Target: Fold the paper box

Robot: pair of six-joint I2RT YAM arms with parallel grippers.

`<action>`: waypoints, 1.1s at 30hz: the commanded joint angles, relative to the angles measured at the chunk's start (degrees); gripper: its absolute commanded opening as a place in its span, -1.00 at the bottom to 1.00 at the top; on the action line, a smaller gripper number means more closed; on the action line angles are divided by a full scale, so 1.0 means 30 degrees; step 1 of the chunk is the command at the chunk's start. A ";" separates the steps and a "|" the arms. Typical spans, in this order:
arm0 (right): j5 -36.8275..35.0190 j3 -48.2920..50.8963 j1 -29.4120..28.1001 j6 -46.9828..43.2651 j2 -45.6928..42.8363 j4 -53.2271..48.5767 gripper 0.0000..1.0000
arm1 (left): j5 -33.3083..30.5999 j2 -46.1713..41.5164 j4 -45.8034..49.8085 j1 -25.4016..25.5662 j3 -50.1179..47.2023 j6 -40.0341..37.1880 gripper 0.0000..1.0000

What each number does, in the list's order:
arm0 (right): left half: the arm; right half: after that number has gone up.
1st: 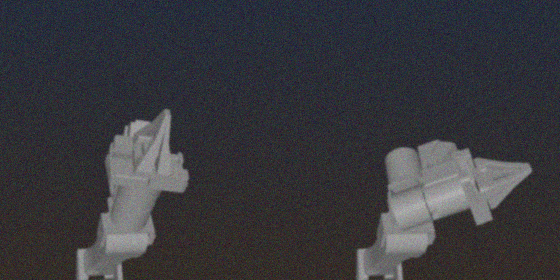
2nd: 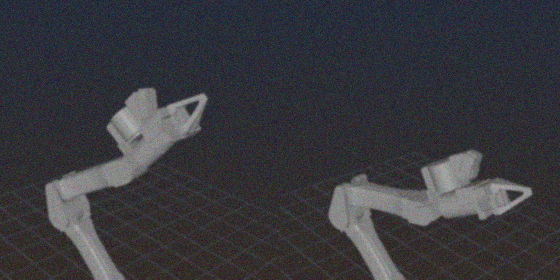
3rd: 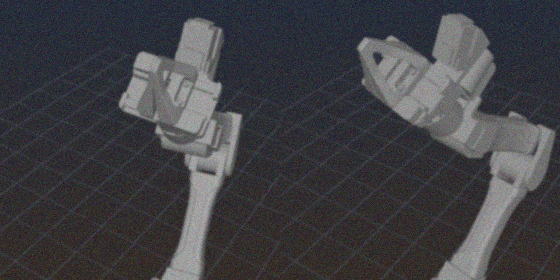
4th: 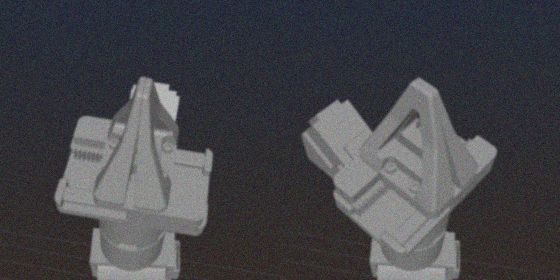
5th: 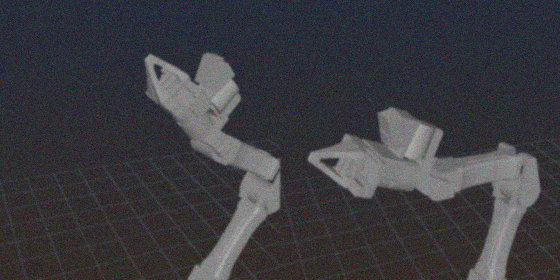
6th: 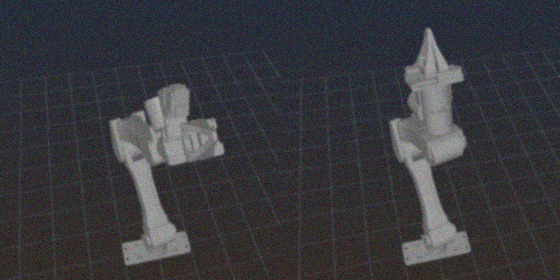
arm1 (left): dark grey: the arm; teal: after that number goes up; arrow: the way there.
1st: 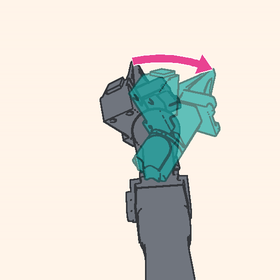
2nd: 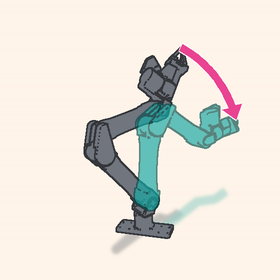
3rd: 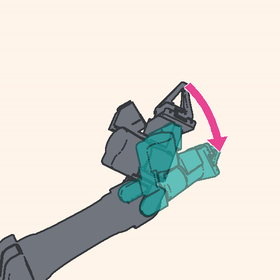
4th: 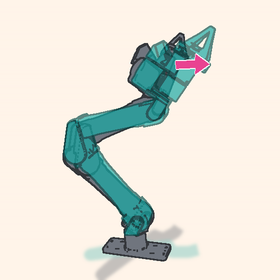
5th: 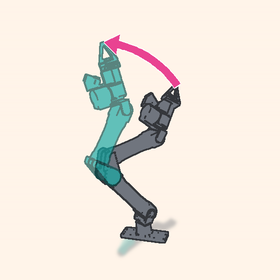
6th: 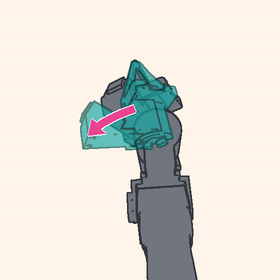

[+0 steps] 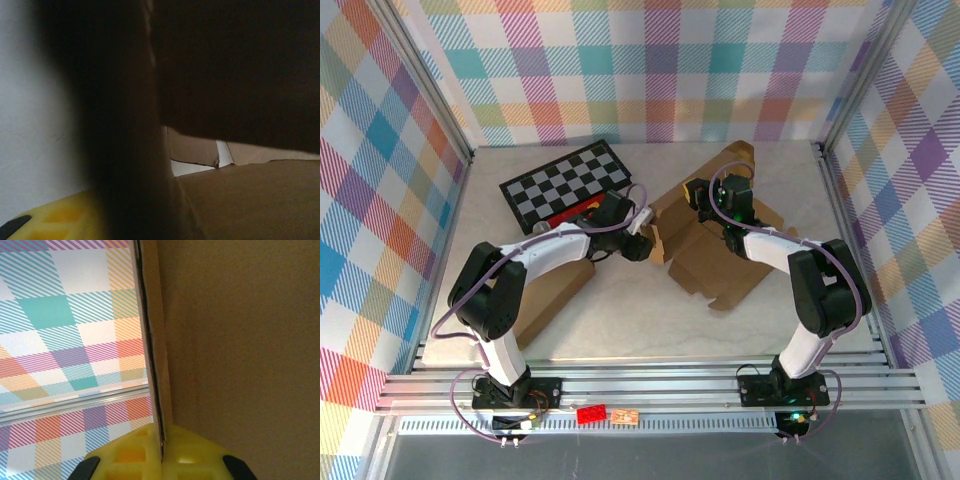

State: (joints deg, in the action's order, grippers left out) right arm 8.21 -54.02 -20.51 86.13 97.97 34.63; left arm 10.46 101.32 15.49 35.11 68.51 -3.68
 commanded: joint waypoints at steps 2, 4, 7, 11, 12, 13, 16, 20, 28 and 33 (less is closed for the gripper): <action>0.0214 -0.0627 0.0012 0.0381 -0.0064 0.0717 -1.00 | -0.0784 -0.0079 -0.1666 0.0537 0.0310 0.0579 -0.07; 0.0217 -0.0713 0.0015 0.0427 -0.0069 0.0732 -1.00 | -0.1189 -0.0115 -0.2162 0.0570 0.0191 0.1046 -0.07; 0.0143 -0.0777 0.0027 0.0529 -0.0100 0.0731 -1.00 | -0.1480 -0.0364 -0.2998 0.0571 -0.0136 0.1665 -0.07; 0.0077 -0.0820 0.0023 0.0639 -0.0205 0.0643 -1.00 | -0.1594 -0.0438 -0.3240 0.0759 -0.0138 0.1817 -0.07; 0.0104 -0.0833 0.0026 0.0687 -0.0194 0.0680 -1.00 | -0.1640 -0.0286 -0.3146 0.0832 -0.0061 0.1720 -0.07; 0.0150 -0.0842 0.0014 0.0705 -0.0177 0.0730 -1.00 | -0.1615 -0.0184 -0.3089 0.0885 -0.0018 0.1682 -0.07; 0.0165 -0.0814 0.0016 0.0517 -0.0250 0.0643 -1.00 | -0.1935 0.0107 -0.3053 0.1119 -0.0015 0.1587 -0.07; 0.0391 -0.0673 0.0027 0.0289 -0.0020 0.0728 -1.00 | -0.2786 0.0486 -0.3096 0.1259 -0.0044 0.1759 -0.07; 0.0423 0.0527 -0.0042 -0.0204 0.0749 0.2791 -1.00 | -0.3723 0.0651 -0.4365 0.1362 -0.0431 0.3307 -0.07; 0.0107 0.1203 -0.0223 -0.0287 0.1026 0.3600 -1.00 | -0.4156 0.0615 -0.5200 0.1443 -0.0805 0.4065 -0.07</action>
State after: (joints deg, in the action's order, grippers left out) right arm 8.12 -51.88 -20.49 86.24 99.98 42.04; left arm 0.14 102.78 3.81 38.68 66.85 6.09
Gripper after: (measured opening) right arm 0.059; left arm 0.464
